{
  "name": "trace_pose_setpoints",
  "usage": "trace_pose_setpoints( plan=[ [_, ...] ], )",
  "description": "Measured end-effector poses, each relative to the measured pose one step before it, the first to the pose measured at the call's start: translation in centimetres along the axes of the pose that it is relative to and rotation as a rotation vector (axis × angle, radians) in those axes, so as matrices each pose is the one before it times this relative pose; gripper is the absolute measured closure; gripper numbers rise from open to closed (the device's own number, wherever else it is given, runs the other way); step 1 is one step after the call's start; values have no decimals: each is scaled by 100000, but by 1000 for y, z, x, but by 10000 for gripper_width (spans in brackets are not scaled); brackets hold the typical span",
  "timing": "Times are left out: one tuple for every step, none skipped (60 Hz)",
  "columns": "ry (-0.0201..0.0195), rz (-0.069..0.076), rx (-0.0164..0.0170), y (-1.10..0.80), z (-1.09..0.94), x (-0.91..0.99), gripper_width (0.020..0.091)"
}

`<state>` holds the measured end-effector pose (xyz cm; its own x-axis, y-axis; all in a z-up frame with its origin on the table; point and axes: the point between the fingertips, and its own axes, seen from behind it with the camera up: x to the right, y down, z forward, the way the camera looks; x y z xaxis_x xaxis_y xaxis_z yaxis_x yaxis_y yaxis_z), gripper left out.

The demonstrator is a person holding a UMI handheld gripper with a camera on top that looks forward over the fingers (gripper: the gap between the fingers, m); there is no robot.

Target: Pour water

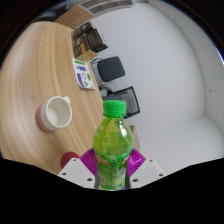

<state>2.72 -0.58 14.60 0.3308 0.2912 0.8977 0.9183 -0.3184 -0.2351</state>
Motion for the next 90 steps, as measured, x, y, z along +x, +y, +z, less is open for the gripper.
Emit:
trace_pose_setpoints(
  plan=[
    [-876, 4121, 1323, 8, -115, 160, 753],
    [-610, 4019, 1009, 58, -74, 221, 753],
    [-442, 4050, 812, 112, -50, 262, 753],
    [-610, 4044, 893, 88, -90, 234, 754],
    [-1167, 4256, 1207, -14, -55, 119, 752],
    [-1238, 4473, 1261, -6, -40, 74, 754],
    [-1333, 4587, 1051, 88, 42, 47, 753],
    [-153, 4654, 449, -60, -306, -235, 752],
    [-2530, 4702, 1016, 252, 477, 262, 753],
    [-352, 4392, 698, 65, -96, -76, 741],
    [-1607, 4770, 658, 188, 123, 4, 739],
    [-1802, 4752, 655, 138, 56, 40, 738],
    [-1651, 4824, 928, 129, 83, 1, 739],
    [-1443, 4992, 963, 123, 115, 37, 739],
    [-1290, 5006, 842, 167, 135, 33, 738],
    [-1320, 4708, 708, 170, 76, 9, 739],
    [-507, 4260, 579, 80, 85, -243, 739],
    [-1400, 3990, 816, 91, 271, 227, 738],
    [-459, 3977, 637, 246, 7, 27, 738],
    [-788, 3672, 557, 202, 91, 204, 738],
    [-844, 3451, 485, 201, 110, 130, 738],
    [-687, 3327, 432, 199, 110, 135, 739],
    [-603, 3162, 555, 130, 136, 63, 738],
    [-763, 2899, 603, 156, 130, -11, 739],
    [-650, 2515, 662, 26, 189, -375, 739],
    [-943, 2274, 633, 154, 108, -8, 739],
    [-227, 2014, 667, 230, 140, 3, 740],
    [-279, 1658, 452, 182, 131, 65, 740],
    [-280, 1372, 396, 173, 125, 15, 740],
    [-287, 1144, 454, 149, 136, 4, 740],
    [-210, 884, 477, 130, 146, 34, 740],
    [-153, 662, 480, 139, 147, 26, 741],
    [-215, 488, 407, 181, 118, 18, 740],
    [-116, 753, 420, 90, 88, -185, 741],
    [-249, 433, 617, 113, 143, -28, 739],
    [-268, 752, 622, 130, 167, -2, 740],
    [-421, 669, 628, 113, 153, -40, 740],
    [-465, 673, 421, 149, 173, -51, 741],
    [-353, 602, 237, 177, 187, -37, 741],
    [-211, 600, 196, 170, 178, -34, 741],
    [-112, 569, 308, 160, 192, -39, 740],
    [-173, 450, 463, 136, 180, -44, 740],
    [-211, 261, 425, 128, 159, 14, 740],
    [109, 91, 370, 159, 79, 81, 740],
    [294, 142, 102, 306, 291, 121, 740],
    [262, 74, -109, 308, 21, 207, 731],
    [248, -75, -378, 410, 132, 80, 731],
    [273, -222, -683, 493, 123, 120, 729],
    [168, -205, -768, 578, 29, 42, 720],
    [-200, 324, 2965, -623, -71, -1, 725],
    [528, 164, 950, -19, -102, 154, 725],
    [310, 308, -27, 215, -114, 48, 723],
    [-139, -285, 679, -38, -119, -54, 724],
    [-96, -639, -55, 172, 45, 7, 724],
    [-45, -614, 111, -45, -87, -24, 725],
    [42, -383, 231, -1, -55, 10, 716],
    [244, -318, 61, 12, -47, 4, 712],
    [31, -133, -4, 25, -7, -56, 709],
    [164, -250, -90, 27, -17, 10, 681],
    [356, -525, -49, 4, -23, 22, 674],
    [-97, -249, 109, 29, -92, 24, 660],
    [59, -41, -45, -15, -8, -10, 645],
    [93, 121, 18, -20, 1, 27, 631],
    [-91, 296, -137, 24, -15, -28, 618],
    [-133, 307, -207, 22, -30, 1, 608],
    [-67, 287, -376, 59, -32, 20, 593],
    [-115, 98, -446, 62, -21, 26, 584],
    [-58, -128, -632, 98, -45, 8, 574],
    [321, -375, -988, 124, -16, -104, 564],
    [328, -311, -1493, 228, -121, 84, 548],
    [605, -298, -1553, 226, -120, 114, 522],
    [730, -341, -1212, 122, -48, 79, 490],
    [585, -323, -714, 114, -195, 117, 448],
    [477, -445, -526, 53, -172, -11, 404],
    [463, -402, -466, 79, -201, -11, 357],
    [596, -200, -528, 106, -253, 6, 315],
    [760, -53, -713, 145, -228, -26, 286],
    [319, 220, -737, 255, -325, 68, 272],
    [340, 263, -986, 260, -314, -107, 268],
    [254, 459, -1016, 277, -417, -170, 274],
    [130, 560, -917, 281, -453, -162, 277],
    [113, 592, -923, 291, -510, -202, 278],
    [131, 579, -956, 298, -560, -238, 280],
    [300, 475, -969, 341, -611, -210, 281],
    [197, 671, -1137, 331, -646, -323, 281],
    [111, 654, -1071, 331, -638, -367, 282],
    [140, 603, -1229, 365, -648, -378, 280],
    [255, 490, -1454, 435, -649, -339, 277],
    [440, 467, -1516, 423, -660, -284, 276],
    [488, 321, -1115, 397, -638, -226, 277]
  ],
)
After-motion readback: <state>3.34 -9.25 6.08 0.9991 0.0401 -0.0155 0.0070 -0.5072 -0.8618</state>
